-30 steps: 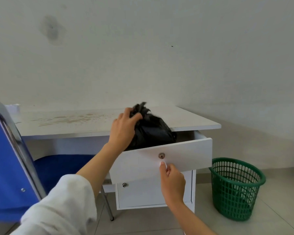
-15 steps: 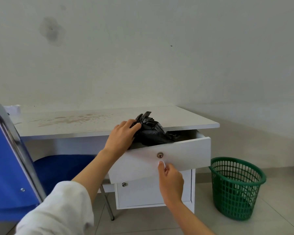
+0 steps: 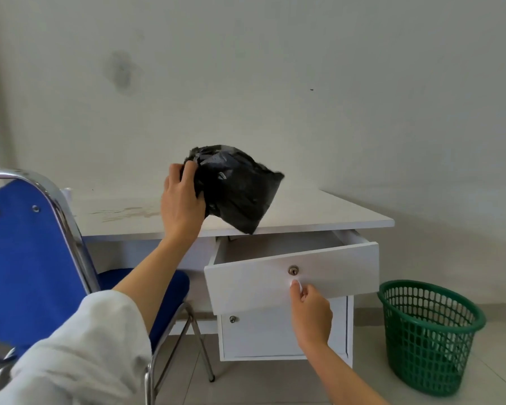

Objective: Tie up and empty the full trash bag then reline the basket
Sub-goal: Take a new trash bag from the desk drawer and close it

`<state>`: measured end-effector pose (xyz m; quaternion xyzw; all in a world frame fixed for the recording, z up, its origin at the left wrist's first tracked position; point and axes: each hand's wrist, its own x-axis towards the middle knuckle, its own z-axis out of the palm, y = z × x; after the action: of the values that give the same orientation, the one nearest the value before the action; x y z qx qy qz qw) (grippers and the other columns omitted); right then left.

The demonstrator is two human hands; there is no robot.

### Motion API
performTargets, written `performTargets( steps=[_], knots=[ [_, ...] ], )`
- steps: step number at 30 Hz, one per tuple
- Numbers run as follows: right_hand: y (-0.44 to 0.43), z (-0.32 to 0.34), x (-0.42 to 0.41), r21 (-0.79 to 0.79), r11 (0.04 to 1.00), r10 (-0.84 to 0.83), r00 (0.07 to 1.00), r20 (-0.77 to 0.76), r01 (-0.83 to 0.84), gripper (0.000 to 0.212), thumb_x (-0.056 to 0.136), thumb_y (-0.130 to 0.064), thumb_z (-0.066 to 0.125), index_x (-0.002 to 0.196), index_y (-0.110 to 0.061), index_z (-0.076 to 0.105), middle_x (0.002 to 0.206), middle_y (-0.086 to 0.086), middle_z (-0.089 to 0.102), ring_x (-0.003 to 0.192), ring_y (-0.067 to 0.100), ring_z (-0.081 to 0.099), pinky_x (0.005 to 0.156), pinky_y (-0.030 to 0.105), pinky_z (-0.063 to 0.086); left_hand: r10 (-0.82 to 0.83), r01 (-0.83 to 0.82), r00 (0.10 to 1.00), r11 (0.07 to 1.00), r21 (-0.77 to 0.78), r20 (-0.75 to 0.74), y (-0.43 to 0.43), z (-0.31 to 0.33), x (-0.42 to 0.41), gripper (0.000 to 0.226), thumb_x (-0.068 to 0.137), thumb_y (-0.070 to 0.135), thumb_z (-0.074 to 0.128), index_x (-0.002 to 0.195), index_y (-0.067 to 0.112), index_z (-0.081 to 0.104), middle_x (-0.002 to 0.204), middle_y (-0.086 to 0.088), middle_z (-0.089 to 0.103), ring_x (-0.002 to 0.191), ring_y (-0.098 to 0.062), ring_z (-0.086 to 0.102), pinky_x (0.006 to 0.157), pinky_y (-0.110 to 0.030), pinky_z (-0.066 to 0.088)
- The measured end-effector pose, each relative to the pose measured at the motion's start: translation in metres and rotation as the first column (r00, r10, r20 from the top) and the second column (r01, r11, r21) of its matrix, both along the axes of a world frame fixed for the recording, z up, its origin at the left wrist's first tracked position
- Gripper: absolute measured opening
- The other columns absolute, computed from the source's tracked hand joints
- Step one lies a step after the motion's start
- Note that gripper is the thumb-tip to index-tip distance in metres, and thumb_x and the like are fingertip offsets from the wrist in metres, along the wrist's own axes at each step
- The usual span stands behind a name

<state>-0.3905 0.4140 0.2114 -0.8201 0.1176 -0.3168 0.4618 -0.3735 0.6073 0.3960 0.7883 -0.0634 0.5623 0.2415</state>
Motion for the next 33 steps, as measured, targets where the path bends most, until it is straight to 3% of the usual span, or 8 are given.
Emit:
performTargets(
  steps=[3,8,14,18,21,24,29,33],
  knots=[
    [-0.002,0.003,-0.001,-0.016,1.0,0.008,1.0,-0.021,-0.009,0.038,0.098,-0.038,0.039,0.074,-0.012,0.053,0.067,0.001,0.055,0.057,0.009,0.048,0.046,0.017,0.029,0.113,-0.128,0.988,0.981,0.147,0.108,-0.01,0.0,-0.001,0.065,0.076,-0.013,0.052,0.131,0.021,0.045,0.134,-0.016,0.038,0.105,-0.037,0.041,0.082,-0.049,0.043],
    [-0.006,0.005,-0.001,-0.034,0.999,0.031,0.997,-0.064,-0.033,0.038,0.098,-0.039,0.037,0.07,-0.016,0.048,0.062,-0.005,0.048,0.056,0.007,0.046,0.046,0.017,0.029,0.135,-0.136,0.991,0.932,0.337,0.028,-0.046,-0.037,0.02,0.075,0.079,0.005,0.061,0.145,0.024,0.032,0.144,-0.012,0.015,0.118,-0.034,0.024,0.089,-0.054,0.04],
    [-0.009,0.006,0.002,-0.055,0.997,0.05,0.997,-0.064,-0.054,0.039,0.098,-0.04,0.037,0.063,-0.022,0.039,0.061,-0.007,0.045,0.055,0.005,0.044,0.045,0.012,0.027,-0.228,0.392,0.814,0.895,0.215,-0.534,-0.069,-0.045,0.045,0.067,0.083,0.046,0.023,0.148,0.039,0.01,0.157,0.004,-0.013,0.143,-0.019,-0.012,0.116,-0.046,-0.004],
    [-0.007,0.001,0.004,-0.029,0.998,0.055,0.998,-0.036,-0.056,0.039,0.097,-0.042,0.038,0.065,-0.021,0.043,0.061,-0.006,0.047,0.057,0.008,0.047,0.048,0.013,0.031,-0.207,0.497,0.798,0.758,0.423,-0.566,-0.052,-0.043,0.052,0.079,0.074,0.076,0.045,0.142,0.055,0.009,0.156,0.002,-0.019,0.143,-0.022,-0.018,0.114,-0.05,-0.007],
    [-0.006,-0.002,0.005,-0.008,0.998,0.055,0.998,-0.015,-0.055,0.039,0.097,-0.042,0.039,0.066,-0.019,0.046,0.061,-0.005,0.049,0.057,0.009,0.049,0.049,0.013,0.035,-0.163,0.424,0.884,0.671,0.608,-0.437,-0.039,-0.046,0.062,0.077,0.082,0.059,0.056,0.146,0.045,0.017,0.159,-0.006,-0.002,0.145,-0.028,0.0,0.113,-0.045,0.012],
    [-0.007,-0.002,0.006,-0.036,0.997,0.065,0.998,-0.001,-0.065,0.038,0.097,-0.042,0.037,0.065,-0.022,0.042,0.059,-0.007,0.047,0.055,0.007,0.047,0.045,0.011,0.032,-0.185,0.335,0.934,0.752,0.568,-0.305,-0.038,-0.039,0.073,0.047,0.091,0.03,0.057,0.136,0.021,0.049,0.151,-0.007,0.032,0.138,-0.028,0.03,0.108,-0.044,0.032],
    [-0.001,-0.002,0.018,-0.145,0.986,0.074,0.997,-0.032,-0.078,0.036,0.098,-0.047,0.03,0.08,-0.022,0.049,0.063,-0.012,0.046,0.058,0.005,0.049,0.048,0.009,0.035,0.336,-0.223,0.897,0.905,0.363,-0.287,-0.032,-0.027,0.083,0.024,0.095,0.013,0.042,0.096,0.015,0.067,0.115,-0.004,0.062,0.112,-0.03,0.039,0.085,-0.041,0.031],
    [0.006,0.0,0.035,-0.155,0.987,0.036,0.999,-0.033,-0.041,0.041,0.097,-0.048,0.024,0.086,-0.02,0.052,0.072,-0.006,0.056,0.068,0.008,0.057,0.06,0.016,0.047,0.146,0.023,0.891,0.93,0.366,-0.429,-0.037,-0.028,0.093,0.029,0.098,0.026,0.038,0.113,0.015,0.06,0.124,-0.005,0.059,0.115,-0.03,0.043,0.091,-0.042,0.037]
  ],
)
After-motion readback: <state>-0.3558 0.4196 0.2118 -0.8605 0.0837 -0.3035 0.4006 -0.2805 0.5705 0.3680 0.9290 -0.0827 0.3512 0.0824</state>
